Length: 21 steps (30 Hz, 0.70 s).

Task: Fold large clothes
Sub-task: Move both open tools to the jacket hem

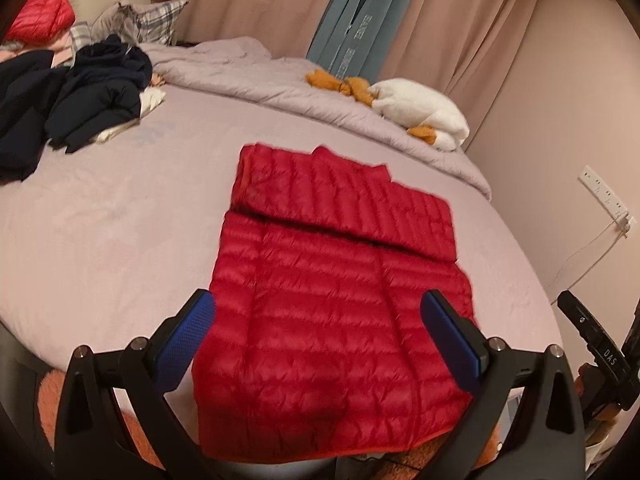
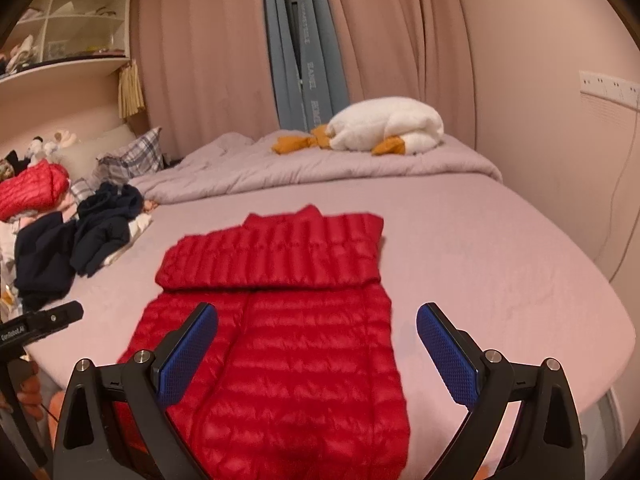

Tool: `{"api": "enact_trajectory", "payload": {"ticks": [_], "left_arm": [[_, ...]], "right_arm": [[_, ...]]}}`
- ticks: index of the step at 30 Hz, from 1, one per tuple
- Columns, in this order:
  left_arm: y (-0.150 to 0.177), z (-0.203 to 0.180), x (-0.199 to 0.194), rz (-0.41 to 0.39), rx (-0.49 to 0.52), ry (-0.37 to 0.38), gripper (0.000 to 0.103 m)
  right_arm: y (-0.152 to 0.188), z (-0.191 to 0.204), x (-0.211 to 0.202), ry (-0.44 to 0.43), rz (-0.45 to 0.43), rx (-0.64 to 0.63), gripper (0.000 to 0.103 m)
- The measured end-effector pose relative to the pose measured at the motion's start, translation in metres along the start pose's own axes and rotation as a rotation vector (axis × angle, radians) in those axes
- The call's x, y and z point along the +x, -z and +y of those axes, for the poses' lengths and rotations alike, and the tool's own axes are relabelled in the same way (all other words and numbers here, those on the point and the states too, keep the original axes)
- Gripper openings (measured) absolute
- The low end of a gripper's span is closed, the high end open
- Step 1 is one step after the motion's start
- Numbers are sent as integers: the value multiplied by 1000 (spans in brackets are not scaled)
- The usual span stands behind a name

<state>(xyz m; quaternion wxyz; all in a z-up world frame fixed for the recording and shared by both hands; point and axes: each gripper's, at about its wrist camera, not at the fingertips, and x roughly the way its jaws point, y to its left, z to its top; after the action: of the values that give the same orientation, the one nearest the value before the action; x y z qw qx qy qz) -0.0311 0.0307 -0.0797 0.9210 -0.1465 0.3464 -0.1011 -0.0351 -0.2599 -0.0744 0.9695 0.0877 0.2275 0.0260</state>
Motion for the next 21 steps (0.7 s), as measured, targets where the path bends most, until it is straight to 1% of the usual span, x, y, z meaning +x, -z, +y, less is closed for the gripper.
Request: {"api": "enact_trajectory", "payload": {"ticks": [5, 15, 21], "left_arm": [[12, 9, 10, 52, -18, -6, 103], [28, 23, 22, 115, -44, -37, 103], [36, 33, 30, 155, -63, -70, 103]], "right_arm": [[13, -2, 8, 3, 53, 20, 99], [31, -5, 18, 5, 135, 34, 99], [42, -7, 21, 2, 177, 52, 99]]}}
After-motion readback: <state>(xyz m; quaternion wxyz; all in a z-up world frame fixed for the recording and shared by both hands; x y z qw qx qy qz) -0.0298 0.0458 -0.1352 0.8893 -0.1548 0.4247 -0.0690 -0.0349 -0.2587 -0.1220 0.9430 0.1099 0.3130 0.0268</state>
